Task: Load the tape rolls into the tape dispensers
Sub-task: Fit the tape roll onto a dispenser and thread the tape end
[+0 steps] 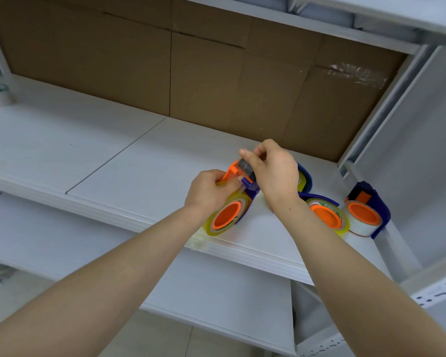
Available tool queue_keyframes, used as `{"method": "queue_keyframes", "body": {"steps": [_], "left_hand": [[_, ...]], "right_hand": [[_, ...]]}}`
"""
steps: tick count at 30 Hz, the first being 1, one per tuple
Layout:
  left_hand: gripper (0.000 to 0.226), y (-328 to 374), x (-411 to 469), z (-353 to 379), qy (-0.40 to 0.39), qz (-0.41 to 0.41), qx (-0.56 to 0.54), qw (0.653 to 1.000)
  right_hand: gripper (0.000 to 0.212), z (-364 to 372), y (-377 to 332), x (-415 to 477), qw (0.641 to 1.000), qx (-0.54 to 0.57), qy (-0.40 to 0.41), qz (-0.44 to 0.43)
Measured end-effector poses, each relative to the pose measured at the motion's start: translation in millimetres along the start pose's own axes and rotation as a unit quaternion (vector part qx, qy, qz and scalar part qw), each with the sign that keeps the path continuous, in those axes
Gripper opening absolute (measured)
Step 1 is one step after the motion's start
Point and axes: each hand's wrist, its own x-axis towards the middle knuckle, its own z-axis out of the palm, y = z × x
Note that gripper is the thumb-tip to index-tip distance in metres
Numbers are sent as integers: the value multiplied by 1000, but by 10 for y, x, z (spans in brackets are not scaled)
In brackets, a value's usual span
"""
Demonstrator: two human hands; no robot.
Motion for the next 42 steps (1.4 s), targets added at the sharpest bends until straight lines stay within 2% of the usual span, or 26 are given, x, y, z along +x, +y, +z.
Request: {"method": "queue_keyframes", "body": {"steps": [3,4,5,7,8,9,12,14,20,23,26,32,42], "left_hand": [[14,39,0,-72,-29,-46,-30,998],[21,41,1,-105,-51,-62,-35,996],[42,39,0,-137,-78,-70,-20,994],[83,14,-16,-173,-118,-56,95,987],[93,0,-39,-172,-120,-38,168,978],[95,-14,-56,-157,-108,-13,226,968],[60,-53,-61,-93,-56,48,291,954],[50,-48,-57,-78,-43,52,299,952],[46,-9,-37,-52,-35,44,303,951],[46,-12,-31,-40,-29,43,308,950],[47,-13,-44,-42,-26,41,308,950],[45,8,-68,-34,-31,39,306,951],[44,8,-99,-52,-41,45,301,952]], "right_hand": [[32,-46,51,24,999,33,-2,23],[32,-54,67,28,999,33,-2,26],[32,-52,84,29,999,31,0,29],[30,-46,103,31,999,26,3,33],[29,-39,105,35,999,24,4,36],[27,-32,101,39,999,21,5,38],[25,-9,94,40,999,31,7,36],[23,2,106,25,998,49,6,44],[21,-17,170,-3,996,55,11,68],[29,-64,199,19,996,-79,38,2],[39,-151,198,52,984,-172,18,-43],[30,-256,194,153,988,-141,-38,-40],[34,-257,326,234,997,-72,-4,-4]]}}
